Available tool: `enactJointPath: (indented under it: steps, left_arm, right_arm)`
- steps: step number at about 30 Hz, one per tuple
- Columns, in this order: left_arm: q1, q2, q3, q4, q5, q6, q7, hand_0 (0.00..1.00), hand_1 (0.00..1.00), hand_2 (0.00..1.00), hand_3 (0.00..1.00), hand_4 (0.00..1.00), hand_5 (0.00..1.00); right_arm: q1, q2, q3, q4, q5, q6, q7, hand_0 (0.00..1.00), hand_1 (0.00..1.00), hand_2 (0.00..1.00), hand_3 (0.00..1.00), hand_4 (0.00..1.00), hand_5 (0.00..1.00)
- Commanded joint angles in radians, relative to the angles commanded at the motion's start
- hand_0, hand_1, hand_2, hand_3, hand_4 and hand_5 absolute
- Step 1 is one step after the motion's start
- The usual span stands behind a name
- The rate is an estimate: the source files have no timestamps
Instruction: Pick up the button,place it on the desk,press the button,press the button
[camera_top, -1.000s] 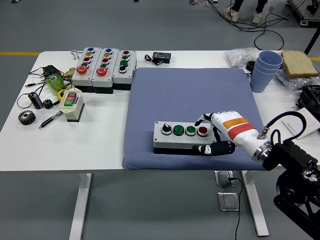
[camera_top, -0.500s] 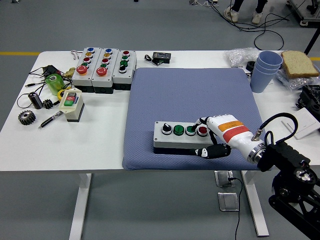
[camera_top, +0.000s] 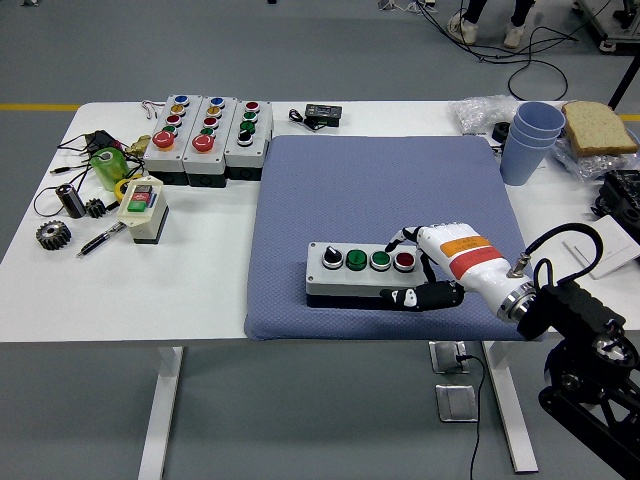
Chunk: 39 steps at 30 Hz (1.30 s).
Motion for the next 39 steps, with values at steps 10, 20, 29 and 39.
enactJointPath:
  steps: [10,20,29,39]
  left_arm:
    - [0.004,-0.003,-0.005,0.000,0.006,-0.001,0.001,0.626,0.662,0.676,0.588,0.340,0.643]
    - [0.012,-0.006,-0.013,0.000,0.019,-0.003,0.004,0.626,0.662,0.676,0.589,0.340,0.643]
    - [0.018,-0.009,-0.011,0.000,0.025,-0.004,0.005,0.625,0.662,0.676,0.587,0.340,0.642]
    - [0.016,-0.008,0.005,0.000,0.012,-0.004,0.003,0.626,0.662,0.676,0.588,0.339,0.645]
  right_arm:
    - [-0.070,-0.017,0.167,-0.028,0.379,-0.153,0.083,0.564,0.476,0.583,0.734,0.866,0.445]
    - [-0.153,-0.008,0.298,-0.063,0.801,-0.174,0.270,0.708,0.647,0.739,0.744,0.861,0.425]
    - [-0.205,0.005,0.365,-0.091,1.176,-0.159,0.271,0.757,0.694,0.750,0.719,0.841,0.402]
    - [-0.217,0.020,0.378,-0.103,1.592,-0.146,0.259,0.759,0.687,0.737,0.703,0.818,0.386]
